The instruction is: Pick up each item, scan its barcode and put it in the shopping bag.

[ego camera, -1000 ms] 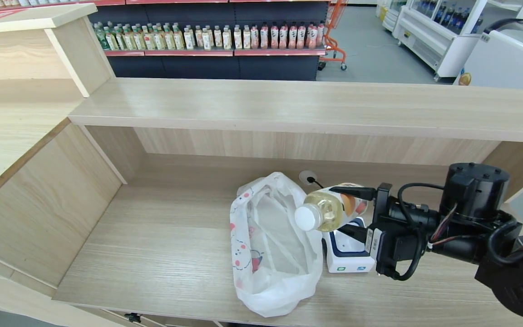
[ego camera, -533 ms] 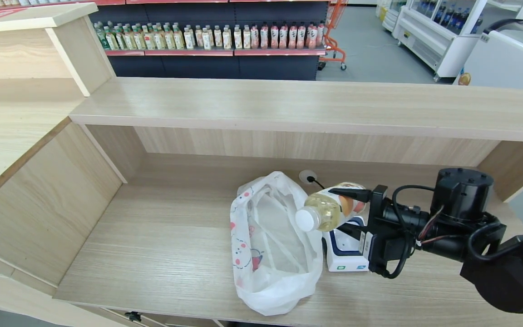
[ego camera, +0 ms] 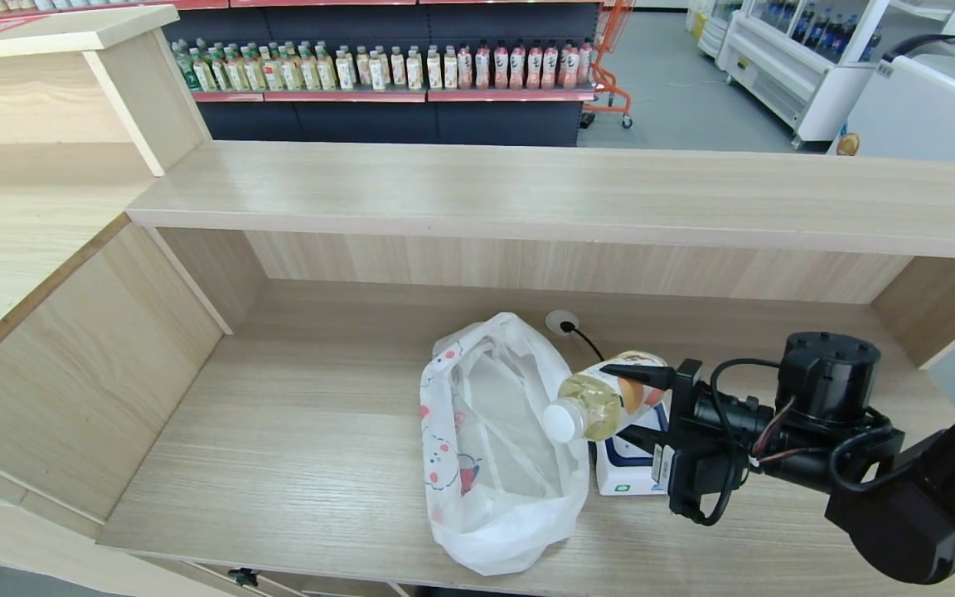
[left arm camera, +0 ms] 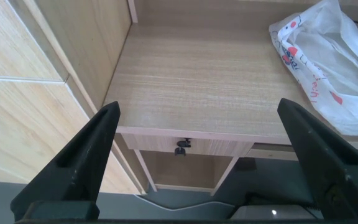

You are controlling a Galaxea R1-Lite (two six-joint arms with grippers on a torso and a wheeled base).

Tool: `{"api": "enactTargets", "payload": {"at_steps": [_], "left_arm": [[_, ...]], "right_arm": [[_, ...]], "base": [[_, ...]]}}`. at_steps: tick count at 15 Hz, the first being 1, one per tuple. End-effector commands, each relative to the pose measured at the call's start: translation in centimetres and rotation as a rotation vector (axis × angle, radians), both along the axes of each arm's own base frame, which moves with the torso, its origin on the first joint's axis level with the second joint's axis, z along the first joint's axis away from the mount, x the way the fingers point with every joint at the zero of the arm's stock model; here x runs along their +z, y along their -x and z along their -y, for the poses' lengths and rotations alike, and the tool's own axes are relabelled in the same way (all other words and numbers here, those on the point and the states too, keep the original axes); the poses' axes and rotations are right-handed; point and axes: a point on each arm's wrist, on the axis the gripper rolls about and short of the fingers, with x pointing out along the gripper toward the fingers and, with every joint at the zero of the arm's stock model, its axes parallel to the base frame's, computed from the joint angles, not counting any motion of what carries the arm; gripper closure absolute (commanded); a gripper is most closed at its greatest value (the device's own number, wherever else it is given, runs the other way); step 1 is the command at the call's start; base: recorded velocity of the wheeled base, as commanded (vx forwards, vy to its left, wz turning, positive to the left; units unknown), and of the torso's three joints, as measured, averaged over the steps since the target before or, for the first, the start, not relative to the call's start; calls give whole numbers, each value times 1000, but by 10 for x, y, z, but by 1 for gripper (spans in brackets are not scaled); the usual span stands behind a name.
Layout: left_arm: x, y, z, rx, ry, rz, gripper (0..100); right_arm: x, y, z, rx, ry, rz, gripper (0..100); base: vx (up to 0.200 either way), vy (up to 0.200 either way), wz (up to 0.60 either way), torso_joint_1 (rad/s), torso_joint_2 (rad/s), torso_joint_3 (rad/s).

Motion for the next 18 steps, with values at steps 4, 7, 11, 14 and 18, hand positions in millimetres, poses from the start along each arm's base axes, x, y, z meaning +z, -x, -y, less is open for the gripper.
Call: {"api": "enactTargets", "payload": {"at_steps": [4,7,11,14,18], "left_arm": [[0,0,0,0,0,1,0],[0,0,0,0,0,1,0],[0,0,0,0,0,1,0],[0,0,0,0,0,1,0],[0,0,0,0,0,1,0]], "right_arm": [[-12,-2,0,19,24,-23,100],[-18,-4,2,23,40,-22,100],[-24,-8,10,20,57,-22,100],[-26,-10,12,19,63,-20,100],[-27,-12,12,17,54,-2,100]], "base": [[0,0,0,0,0,0],[0,0,0,0,0,0],[0,0,0,0,0,0],[0,0,0,0,0,0],[0,0,0,0,0,0]]}}
